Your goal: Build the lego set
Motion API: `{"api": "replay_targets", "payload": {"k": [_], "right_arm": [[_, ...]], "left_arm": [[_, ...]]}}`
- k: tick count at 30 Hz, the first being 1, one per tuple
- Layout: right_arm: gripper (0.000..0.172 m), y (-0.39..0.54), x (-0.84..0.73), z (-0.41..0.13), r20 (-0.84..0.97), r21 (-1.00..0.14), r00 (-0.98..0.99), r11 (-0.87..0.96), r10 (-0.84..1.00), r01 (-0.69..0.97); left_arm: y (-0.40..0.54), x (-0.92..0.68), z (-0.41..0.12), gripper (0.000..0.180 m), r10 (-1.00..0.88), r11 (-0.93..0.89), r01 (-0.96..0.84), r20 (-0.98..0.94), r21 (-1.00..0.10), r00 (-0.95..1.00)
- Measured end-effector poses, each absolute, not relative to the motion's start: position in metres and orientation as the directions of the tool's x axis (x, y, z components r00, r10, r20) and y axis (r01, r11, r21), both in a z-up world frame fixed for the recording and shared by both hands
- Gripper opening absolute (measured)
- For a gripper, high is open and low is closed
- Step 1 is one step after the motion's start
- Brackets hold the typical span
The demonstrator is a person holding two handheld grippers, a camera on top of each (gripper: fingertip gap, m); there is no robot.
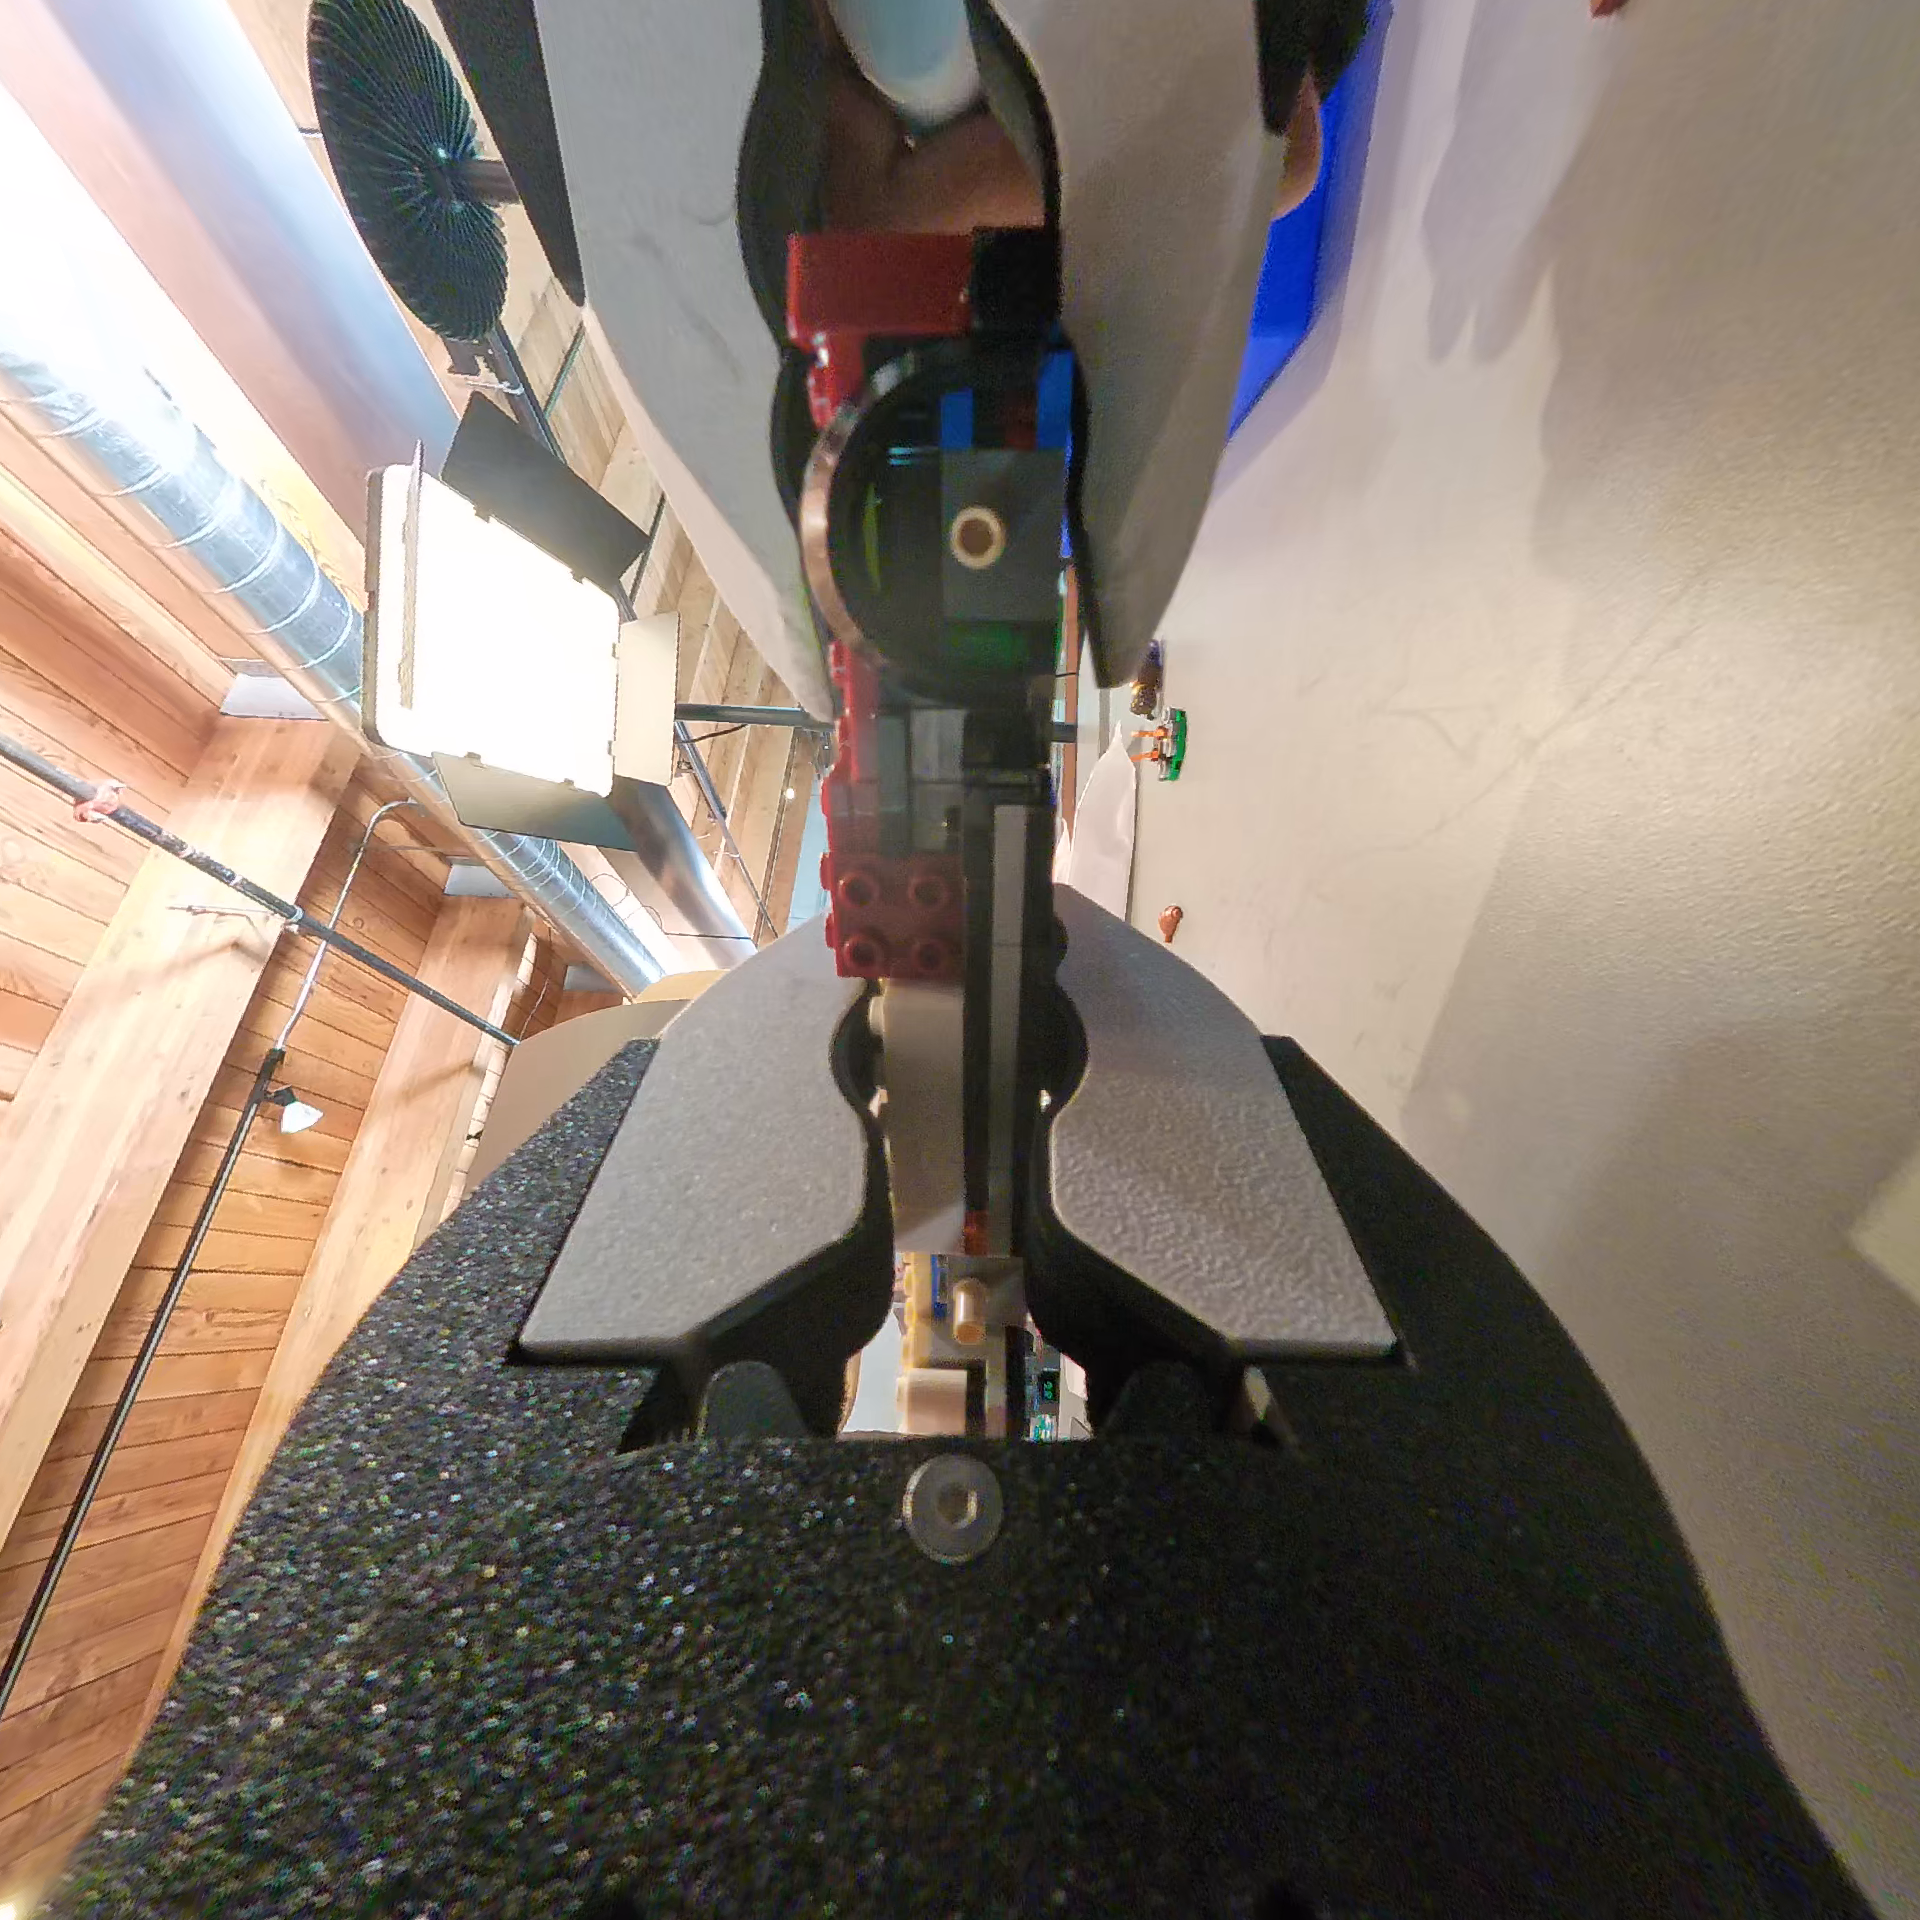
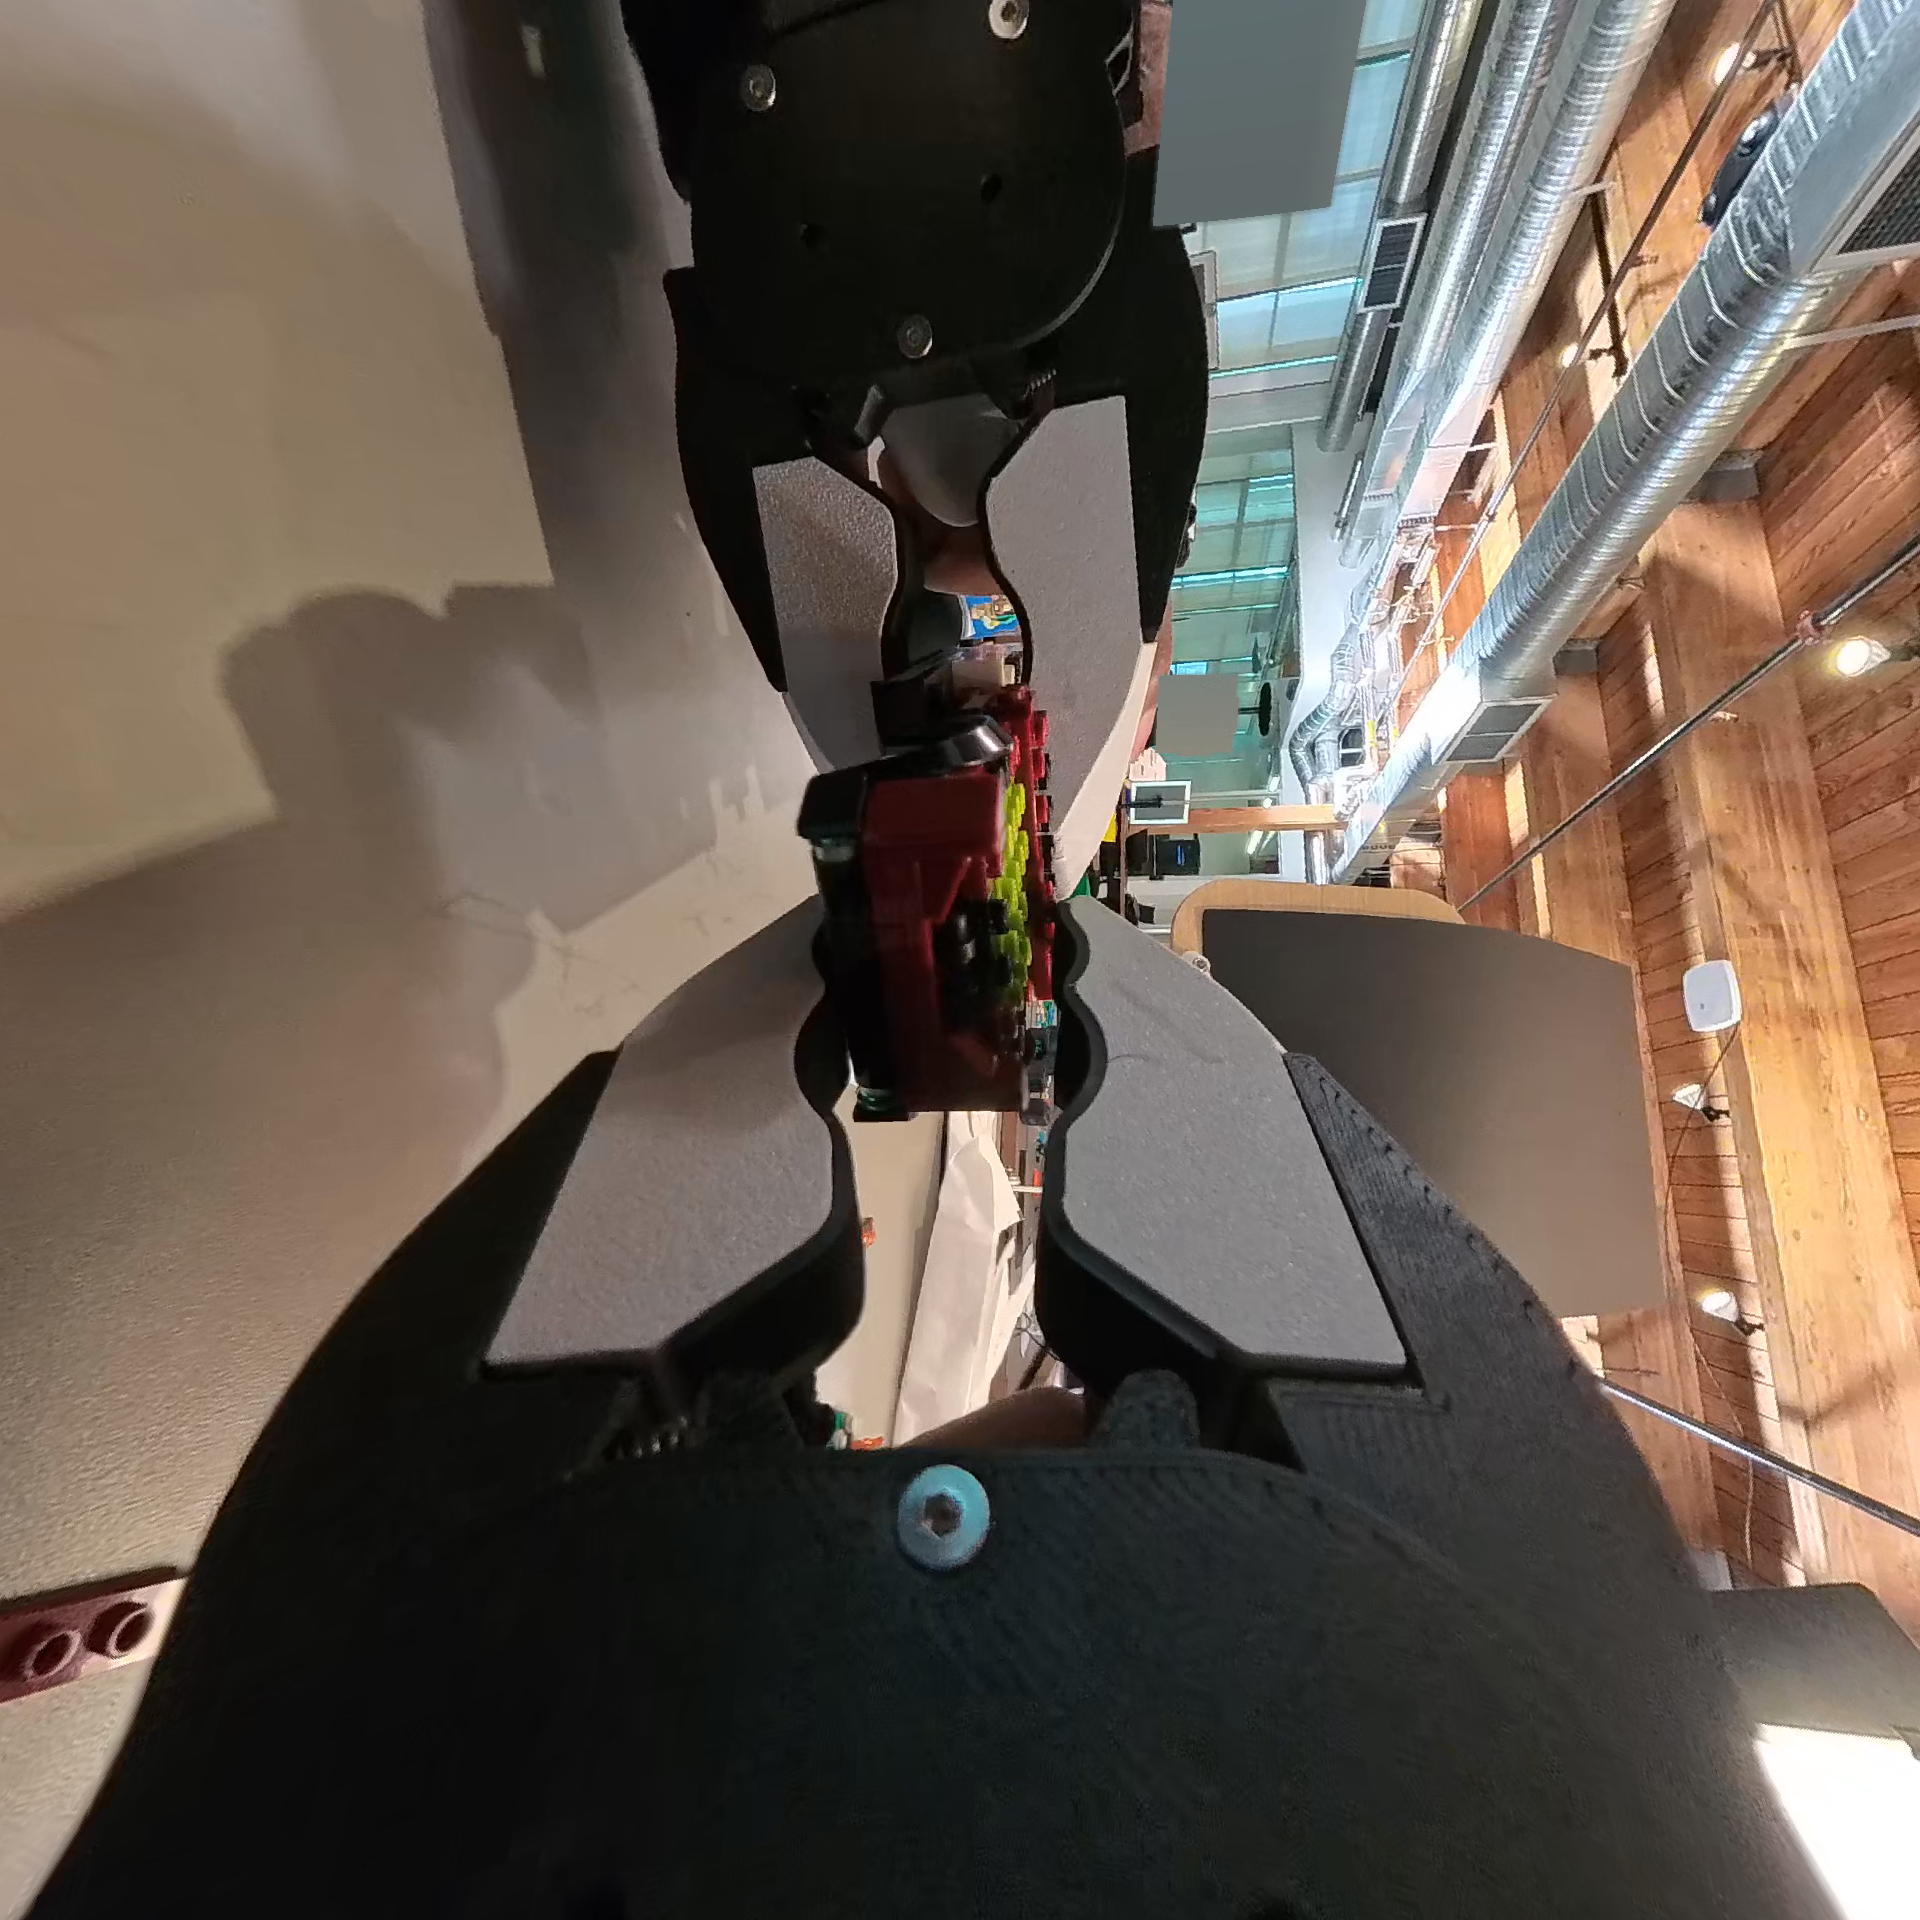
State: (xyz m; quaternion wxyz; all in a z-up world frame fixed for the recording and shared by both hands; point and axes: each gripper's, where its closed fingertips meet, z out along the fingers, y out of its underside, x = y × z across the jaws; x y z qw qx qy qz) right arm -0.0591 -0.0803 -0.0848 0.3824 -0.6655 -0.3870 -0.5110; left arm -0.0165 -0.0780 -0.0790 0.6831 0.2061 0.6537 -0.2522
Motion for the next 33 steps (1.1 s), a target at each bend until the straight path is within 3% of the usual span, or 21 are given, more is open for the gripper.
{"api": "replay_targets", "payload": {"k": [20, 33], "right_arm": [[0.039, -0.0818, -0.0618, -0.0888, 0.959, -0.158, 0.240, -0.419, 0.149, 0.894], [0.044, -0.0860, -0.0625, -0.0836, 0.981, -0.120, 0.171, -0.410, 0.091, 0.904]], "left_arm": [[-0.0794, -0.0159, -0.0790, 0.025, -0.052, 0.790, 0.613, -0.998, -0.019, 0.036], [-0.0816, -0.0170, -0.0708, 0.025, -0.070, 0.789, 0.614, -0.995, -0.011, 0.072]]}}
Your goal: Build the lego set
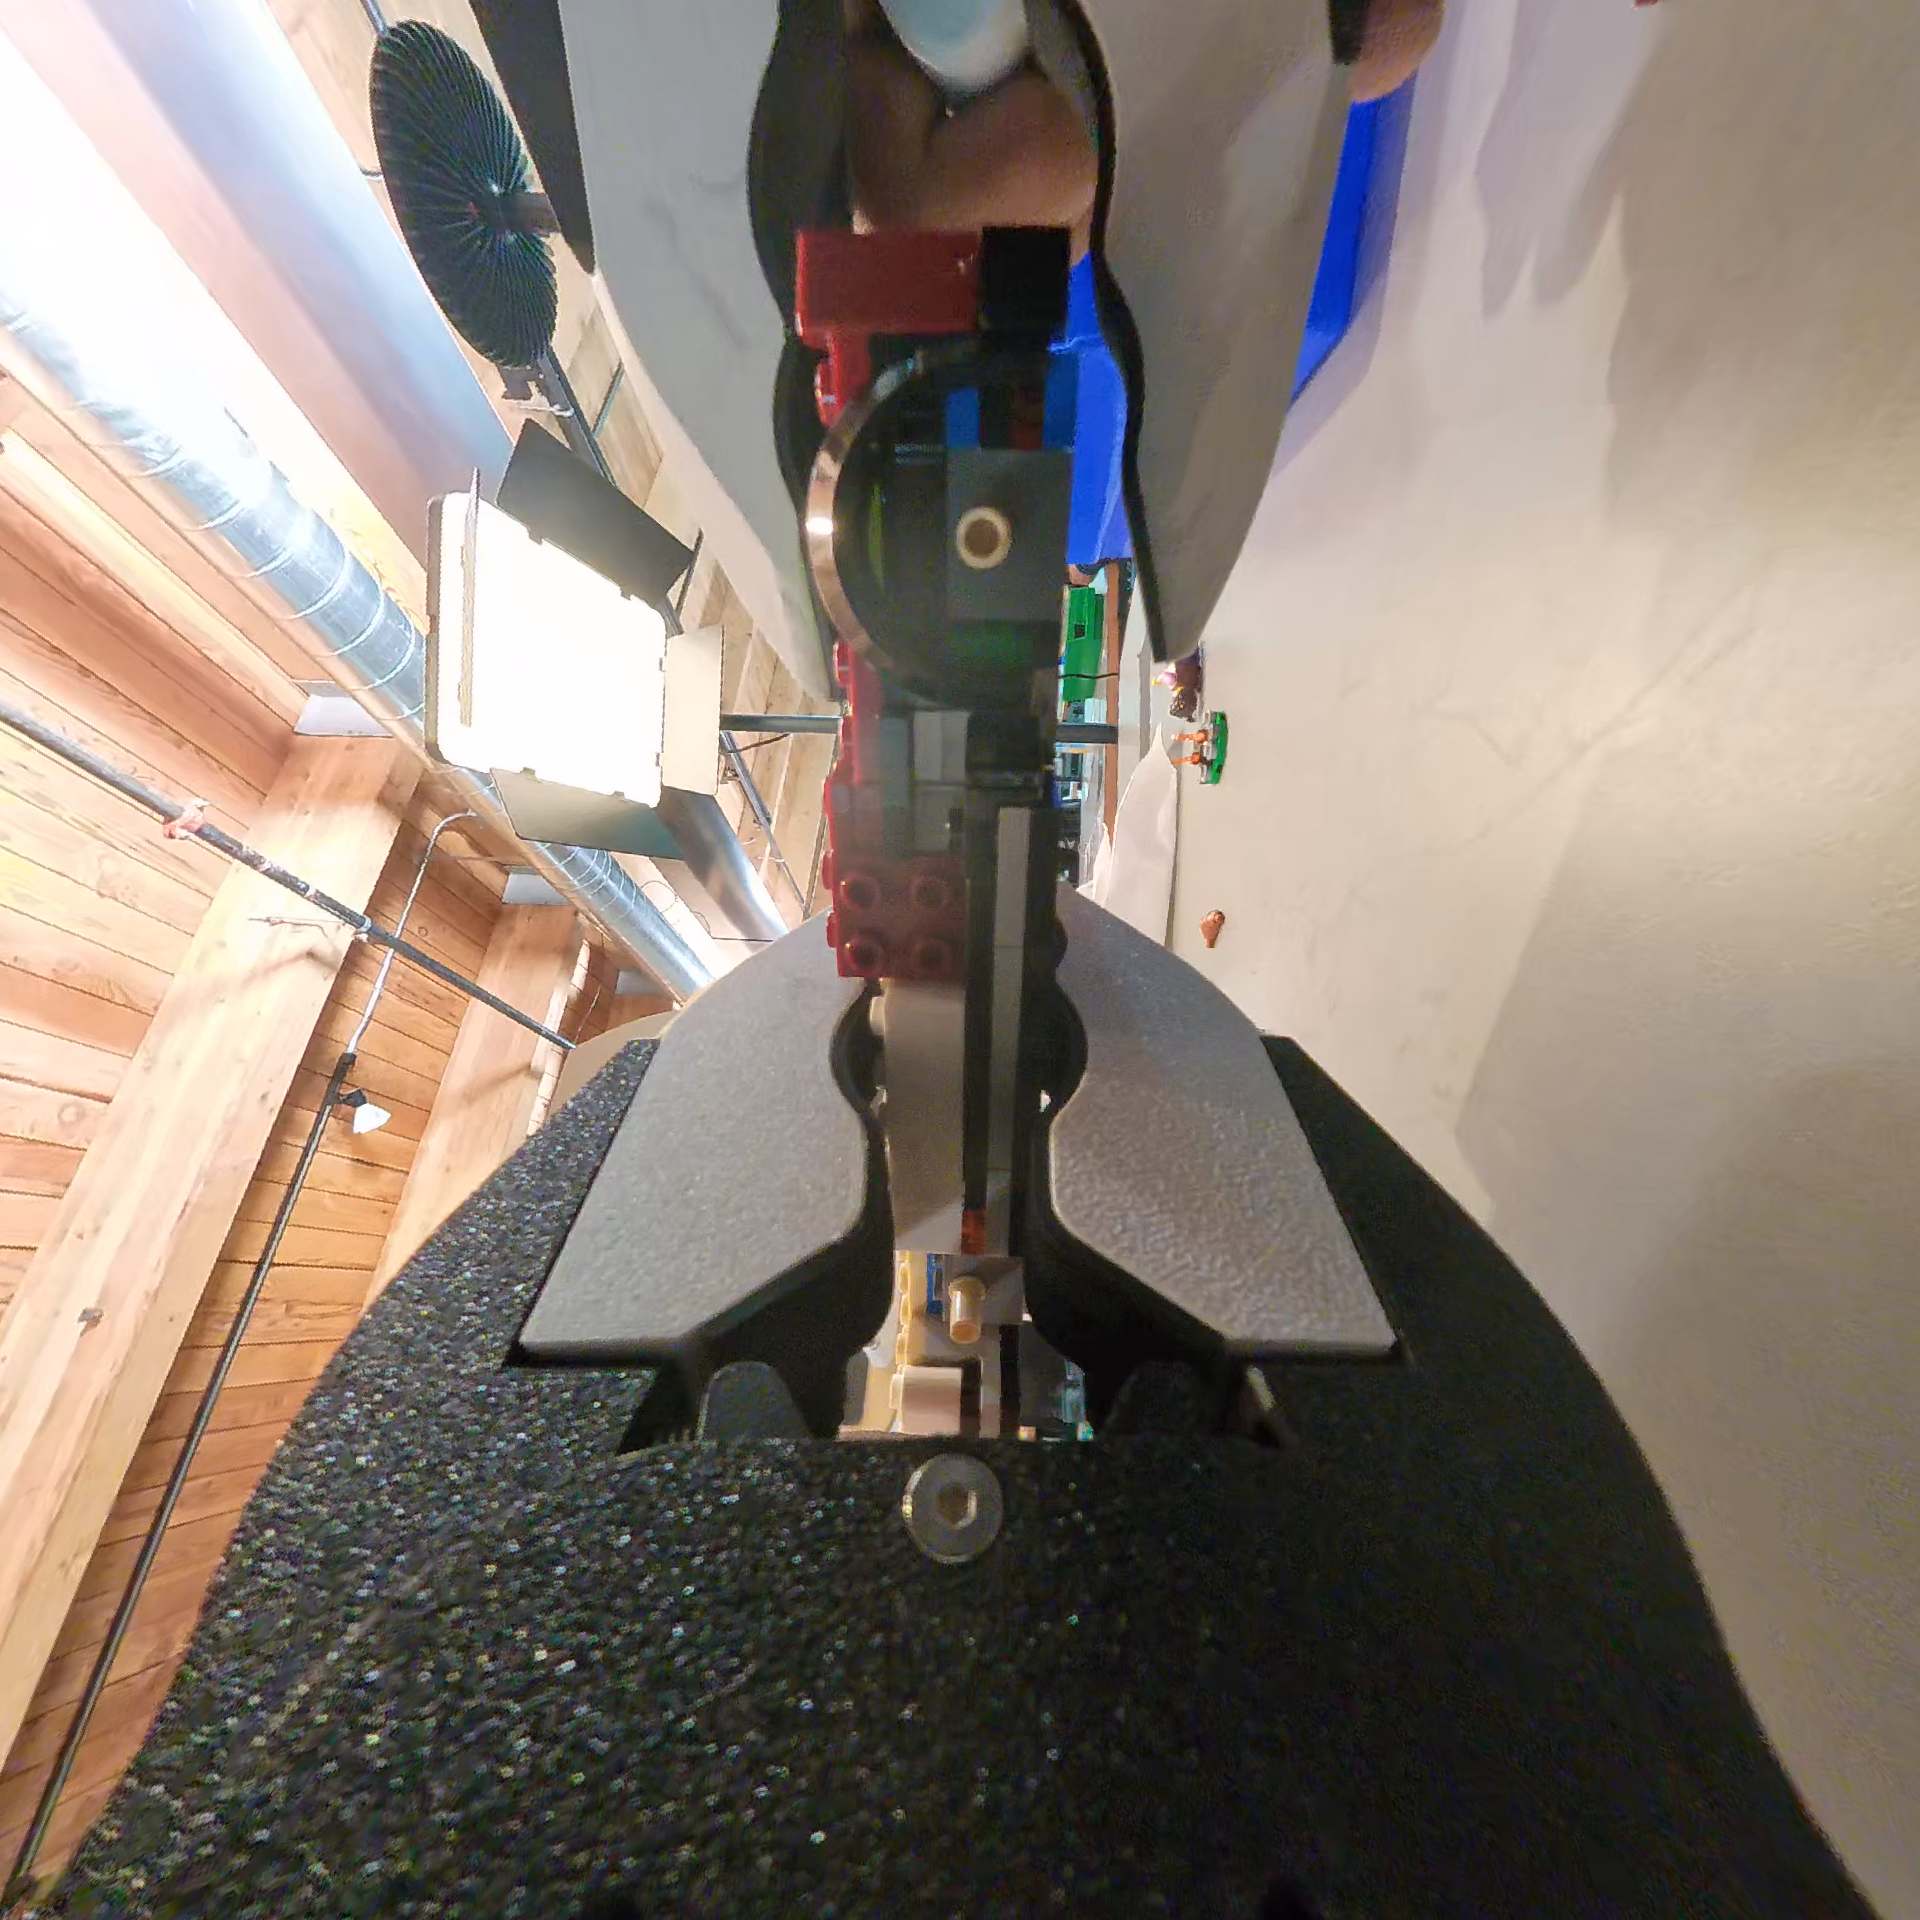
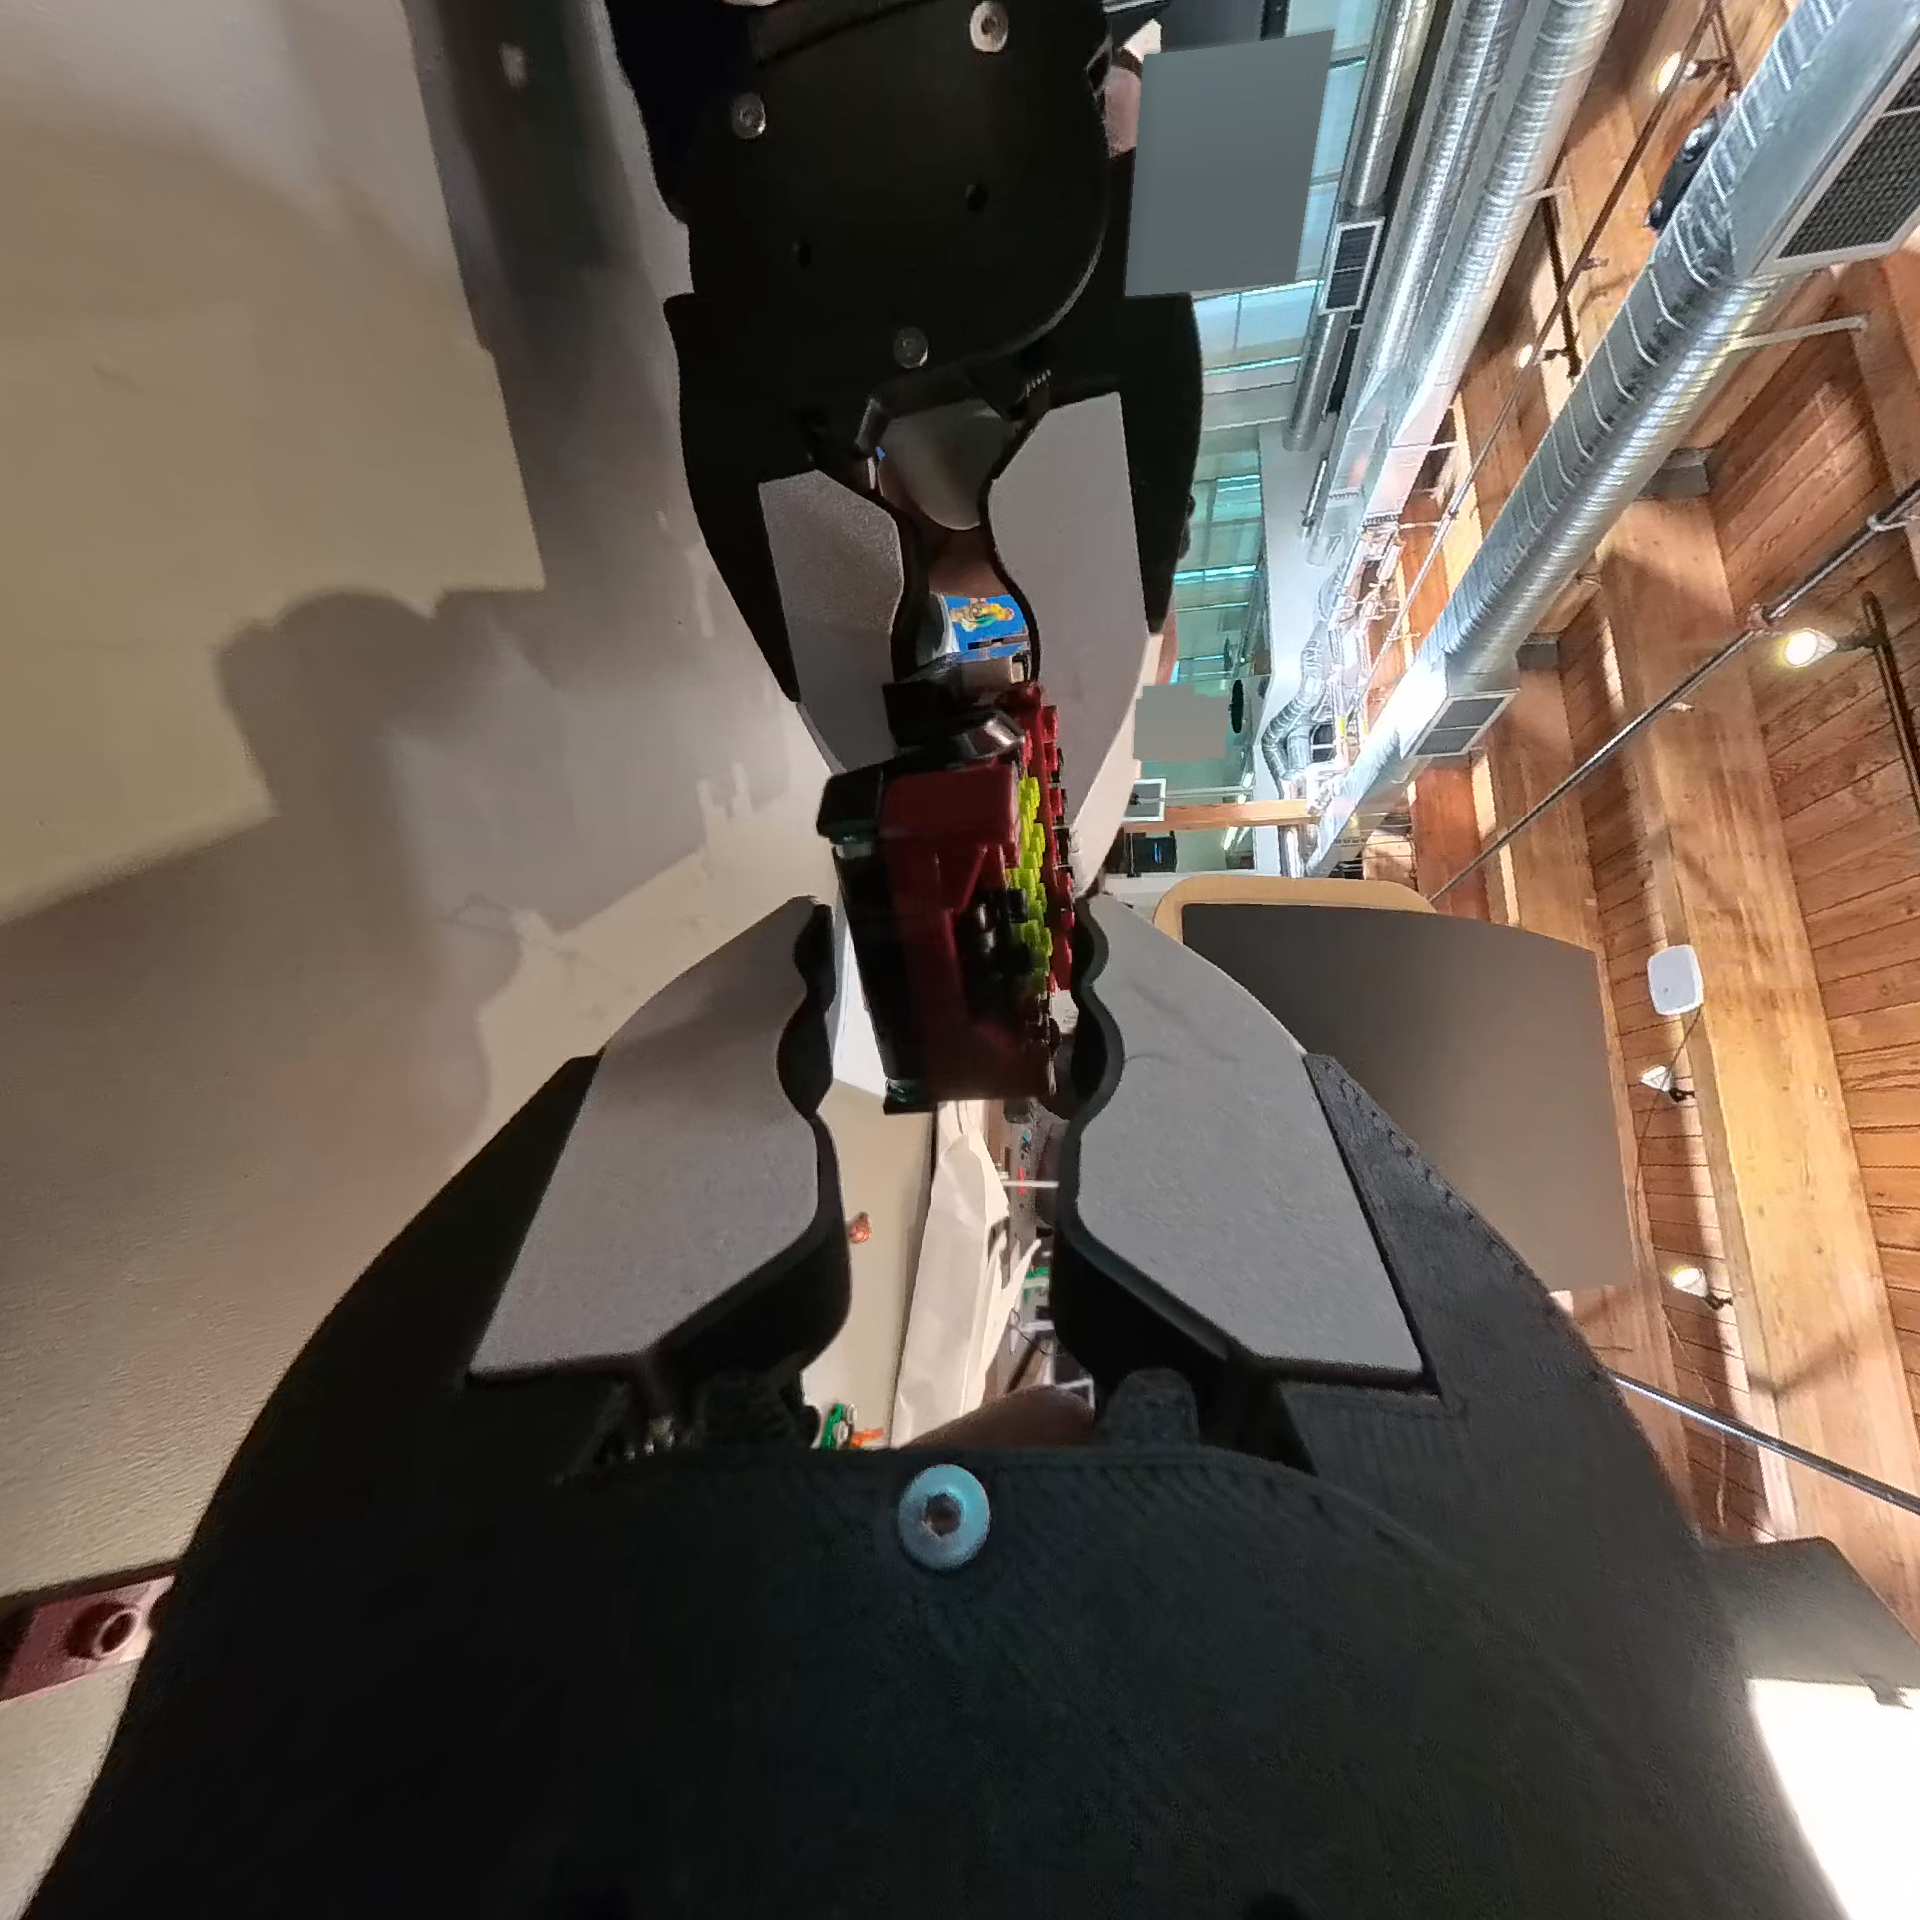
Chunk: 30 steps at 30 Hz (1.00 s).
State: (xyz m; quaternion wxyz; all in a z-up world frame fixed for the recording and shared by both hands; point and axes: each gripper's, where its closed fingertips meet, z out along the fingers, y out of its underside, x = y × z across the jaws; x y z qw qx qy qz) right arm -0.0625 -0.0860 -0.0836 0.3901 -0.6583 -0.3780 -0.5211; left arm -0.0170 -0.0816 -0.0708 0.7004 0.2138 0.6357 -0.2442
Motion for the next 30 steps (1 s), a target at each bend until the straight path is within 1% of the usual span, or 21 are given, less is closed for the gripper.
{"api": "replay_targets", "payload": {"k": [6, 10, 16, 22, 26, 30], "right_arm": [[0.045, -0.087, -0.062, -0.082, 0.988, -0.099, 0.140, -0.442, 0.059, 0.891], [0.050, -0.092, -0.060, -0.080, 0.993, -0.077, 0.109, -0.476, 0.038, 0.876], [0.055, -0.097, -0.054, -0.089, 0.987, -0.093, 0.146, -0.504, 0.065, 0.859], [0.050, -0.094, -0.053, -0.089, 0.989, -0.069, 0.125, -0.479, 0.085, 0.875], [0.037, -0.093, -0.054, -0.082, 0.994, -0.047, 0.086, -0.462, 0.063, 0.886], [0.037, -0.092, -0.053, -0.081, 0.995, -0.035, 0.073, -0.457, 0.065, 0.889]], "left_arm": [[-0.081, -0.017, -0.071, 0.025, -0.042, 0.799, 0.601, -0.995, 0.023, 0.094], [-0.080, -0.016, -0.073, 0.025, -0.039, 0.801, 0.598, -0.995, 0.021, 0.088], [-0.082, -0.018, -0.073, 0.025, -0.038, 0.798, 0.602, -0.995, 0.024, 0.090], [-0.090, -0.024, -0.071, 0.025, -0.036, 0.786, 0.617, -0.995, 0.031, 0.096], [-0.092, -0.025, -0.068, 0.025, -0.045, 0.783, 0.621, -0.994, 0.029, 0.103], [-0.094, -0.027, -0.065, 0.025, -0.051, 0.784, 0.620, -0.993, 0.024, 0.103]]}}
